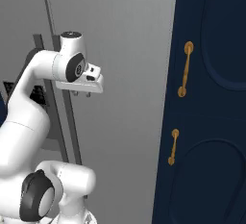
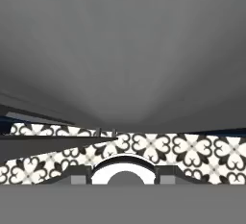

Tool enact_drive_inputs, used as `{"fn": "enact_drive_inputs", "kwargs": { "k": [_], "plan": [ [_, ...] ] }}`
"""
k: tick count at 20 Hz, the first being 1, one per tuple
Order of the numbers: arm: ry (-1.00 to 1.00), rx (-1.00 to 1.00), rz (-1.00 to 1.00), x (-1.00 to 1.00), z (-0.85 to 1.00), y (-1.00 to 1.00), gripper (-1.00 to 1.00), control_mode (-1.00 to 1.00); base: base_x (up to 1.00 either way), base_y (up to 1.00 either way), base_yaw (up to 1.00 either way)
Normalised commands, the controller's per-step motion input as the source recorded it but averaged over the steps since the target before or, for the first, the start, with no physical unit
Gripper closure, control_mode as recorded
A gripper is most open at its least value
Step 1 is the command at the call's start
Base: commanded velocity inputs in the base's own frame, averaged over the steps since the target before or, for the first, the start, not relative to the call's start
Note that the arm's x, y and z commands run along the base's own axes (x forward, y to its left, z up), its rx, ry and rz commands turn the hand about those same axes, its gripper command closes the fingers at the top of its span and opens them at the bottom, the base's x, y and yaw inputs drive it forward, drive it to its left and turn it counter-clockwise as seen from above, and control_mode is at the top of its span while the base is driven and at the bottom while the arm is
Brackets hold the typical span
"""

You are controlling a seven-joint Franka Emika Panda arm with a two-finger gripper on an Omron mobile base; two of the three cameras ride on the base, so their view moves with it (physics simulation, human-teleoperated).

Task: Take the strawberry from the fridge and place it on top of the pancake, located on the dining counter.

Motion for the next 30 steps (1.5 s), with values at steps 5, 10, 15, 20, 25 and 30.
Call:
{"fn": "enact_drive_inputs", "kwargs": {
  "k": [5, 10, 15, 20, 25, 30],
  "plan": [
    [0.00, 0.00, 0.00, -0.22, 0.00, 0.00, -1.00, -1.00, 0.00, 0.00, 0.00],
    [0.00, 0.00, 0.00, 0.00, 0.00, 0.00, -1.00, 1.00, -0.81, 0.30, 0.00],
    [0.00, 0.00, 0.00, 0.00, 0.00, 0.00, -1.00, 1.00, -0.43, 0.50, -0.07],
    [0.00, 0.00, 0.00, 0.00, 0.00, 0.00, -1.00, 1.00, 0.25, 0.50, -0.09],
    [0.00, 0.00, 0.00, 0.00, 0.00, 0.00, -1.00, 1.00, 0.17, 0.25, -0.03],
    [-0.17, 0.00, -0.01, 0.41, -0.23, -0.28, -1.00, -1.00, 0.00, 0.00, 0.00]
  ]
}}
